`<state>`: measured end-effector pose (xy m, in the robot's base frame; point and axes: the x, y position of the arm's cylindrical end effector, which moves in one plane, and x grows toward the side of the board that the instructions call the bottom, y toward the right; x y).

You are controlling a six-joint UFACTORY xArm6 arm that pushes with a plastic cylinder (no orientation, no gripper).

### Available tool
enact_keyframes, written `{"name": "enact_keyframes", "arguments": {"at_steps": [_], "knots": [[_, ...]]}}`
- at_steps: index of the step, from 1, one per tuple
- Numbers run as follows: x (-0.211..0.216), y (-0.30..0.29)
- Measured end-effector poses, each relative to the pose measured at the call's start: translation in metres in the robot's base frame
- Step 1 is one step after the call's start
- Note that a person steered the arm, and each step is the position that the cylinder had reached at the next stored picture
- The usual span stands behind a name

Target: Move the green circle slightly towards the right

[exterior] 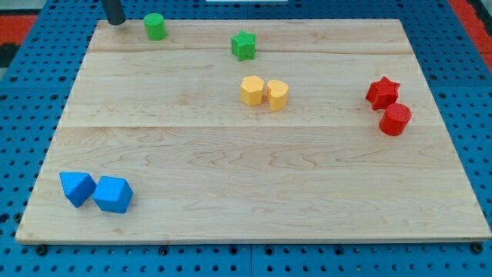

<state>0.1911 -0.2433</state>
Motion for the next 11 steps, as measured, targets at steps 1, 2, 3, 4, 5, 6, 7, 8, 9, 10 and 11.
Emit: {"name": "enact_keyframes", "arguments": {"at_steps": [1,2,3,4,5,6,7,8,9,10,11], "knots": [[0.000,0.001],[0.000,0.007],[0.000,0.016],[0.000,0.016],[0.000,0.032],[0.001,0.073],[0.001,0.087],[0.001,0.105],[0.001,0.105],[0.001,0.132],[0.001,0.141]]}}
